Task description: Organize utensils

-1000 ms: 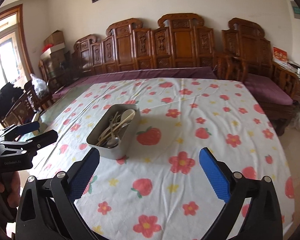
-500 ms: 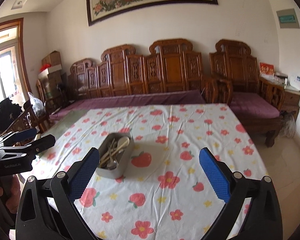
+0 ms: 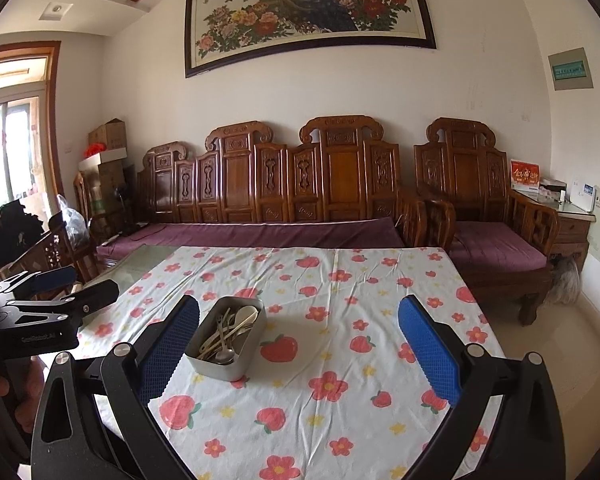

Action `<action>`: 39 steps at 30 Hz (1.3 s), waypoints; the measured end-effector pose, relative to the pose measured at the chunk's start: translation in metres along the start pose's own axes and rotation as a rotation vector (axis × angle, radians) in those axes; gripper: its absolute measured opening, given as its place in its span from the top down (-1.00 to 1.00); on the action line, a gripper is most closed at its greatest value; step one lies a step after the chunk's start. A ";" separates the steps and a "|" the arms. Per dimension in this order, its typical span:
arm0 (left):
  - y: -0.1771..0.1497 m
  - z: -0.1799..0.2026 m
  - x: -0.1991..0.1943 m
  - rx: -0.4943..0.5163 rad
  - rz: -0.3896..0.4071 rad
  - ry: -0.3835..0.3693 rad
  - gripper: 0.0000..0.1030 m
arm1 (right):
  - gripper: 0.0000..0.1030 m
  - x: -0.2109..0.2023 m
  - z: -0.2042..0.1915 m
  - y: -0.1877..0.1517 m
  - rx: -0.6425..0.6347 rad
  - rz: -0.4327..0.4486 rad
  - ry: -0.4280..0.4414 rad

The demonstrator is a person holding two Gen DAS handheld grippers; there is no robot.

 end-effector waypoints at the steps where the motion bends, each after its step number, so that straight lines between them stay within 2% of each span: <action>1: 0.000 0.000 -0.001 0.000 0.003 0.000 -0.85 | -0.95 -0.001 0.000 0.000 0.001 0.001 0.000; 39: 0.004 0.006 -0.013 0.004 0.021 0.001 -0.85 | -0.95 -0.004 -0.001 -0.002 0.001 -0.001 0.001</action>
Point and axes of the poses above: each gripper's, at about its wrist camera, not at the fingertips, and x roughly the way its jaws point, z to its right, y to its top, the point moved 3 cm from there along x, roughly the way its jaws point, and after that the axes turned 12 degrees about -z, right-handed, at the moved point
